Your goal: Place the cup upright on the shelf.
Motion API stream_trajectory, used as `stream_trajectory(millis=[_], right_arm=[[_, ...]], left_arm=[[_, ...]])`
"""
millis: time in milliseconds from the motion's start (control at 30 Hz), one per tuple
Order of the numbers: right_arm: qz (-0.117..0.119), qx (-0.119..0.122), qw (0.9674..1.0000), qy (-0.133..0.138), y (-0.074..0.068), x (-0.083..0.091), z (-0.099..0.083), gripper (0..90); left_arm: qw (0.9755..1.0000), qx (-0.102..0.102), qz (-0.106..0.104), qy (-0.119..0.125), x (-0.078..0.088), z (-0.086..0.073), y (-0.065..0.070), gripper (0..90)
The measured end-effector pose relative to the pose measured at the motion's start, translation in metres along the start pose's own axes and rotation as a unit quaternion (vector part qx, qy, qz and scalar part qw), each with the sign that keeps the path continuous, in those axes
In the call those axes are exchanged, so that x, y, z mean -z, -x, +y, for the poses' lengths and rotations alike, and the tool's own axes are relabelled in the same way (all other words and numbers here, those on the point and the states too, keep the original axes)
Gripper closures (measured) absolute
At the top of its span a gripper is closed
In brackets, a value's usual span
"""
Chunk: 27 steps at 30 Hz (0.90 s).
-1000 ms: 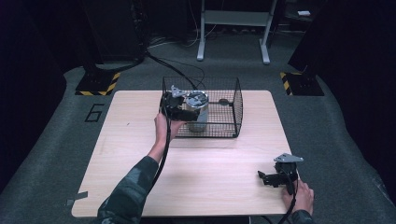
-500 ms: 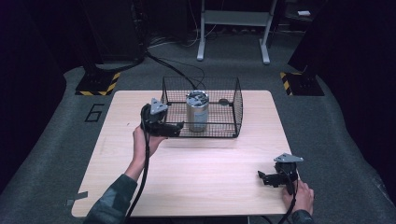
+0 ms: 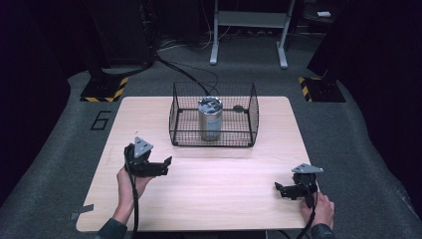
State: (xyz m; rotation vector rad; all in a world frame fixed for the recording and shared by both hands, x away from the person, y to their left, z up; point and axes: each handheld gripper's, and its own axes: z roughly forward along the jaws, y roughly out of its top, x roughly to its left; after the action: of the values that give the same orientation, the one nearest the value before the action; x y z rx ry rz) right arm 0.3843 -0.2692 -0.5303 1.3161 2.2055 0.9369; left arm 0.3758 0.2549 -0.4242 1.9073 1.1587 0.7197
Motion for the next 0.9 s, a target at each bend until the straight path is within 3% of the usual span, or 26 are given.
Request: stream_trajectory(millis=[167, 300, 433, 467, 500, 600, 733, 800, 900], right_arm=[[0.000, 0.000, 1.0000, 0.000, 0.000, 0.000, 0.000, 0.0], [0.000, 0.000, 1.0000, 0.000, 0.000, 0.000, 0.000, 0.0], [0.000, 0.000, 1.0000, 0.000, 0.000, 0.000, 0.000, 0.0], [0.000, 0.000, 1.0000, 0.000, 0.000, 0.000, 0.000, 0.0], [0.000, 0.000, 1.0000, 0.000, 0.000, 0.000, 0.000, 0.0], [0.000, 0.000, 1.0000, 0.000, 0.000, 0.000, 0.000, 0.0], [0.000, 0.000, 1.0000, 0.000, 0.000, 0.000, 0.000, 0.0], [0.000, 0.000, 1.0000, 0.000, 0.000, 0.000, 0.000, 0.0], [0.000, 0.000, 1.0000, 0.000, 0.000, 0.000, 0.000, 0.0]], left_arm=[[0.9992, 0.023, 0.021, -0.024, 0.003, -0.035, -0.013, 0.2], [0.9973, 0.027, 0.042, -0.054, 0.002, -0.058, -0.025, 0.2], [0.9958, 0.046, 0.052, -0.059, -0.002, -0.076, -0.035, 0.2], [0.9939, 0.061, 0.059, -0.070, -0.006, -0.086, -0.042, 0.2], [0.9939, 0.061, 0.059, -0.070, -0.006, -0.086, -0.042, 0.2], [0.9897, 0.083, 0.072, -0.091, -0.013, -0.105, -0.055, 0.1], [0.9872, 0.092, 0.081, -0.102, -0.019, -0.120, -0.062, 0.2], [0.9869, 0.102, 0.080, -0.096, -0.018, -0.122, -0.064, 0.0], [0.9873, 0.099, 0.076, -0.098, -0.018, -0.123, -0.067, 0.1]])
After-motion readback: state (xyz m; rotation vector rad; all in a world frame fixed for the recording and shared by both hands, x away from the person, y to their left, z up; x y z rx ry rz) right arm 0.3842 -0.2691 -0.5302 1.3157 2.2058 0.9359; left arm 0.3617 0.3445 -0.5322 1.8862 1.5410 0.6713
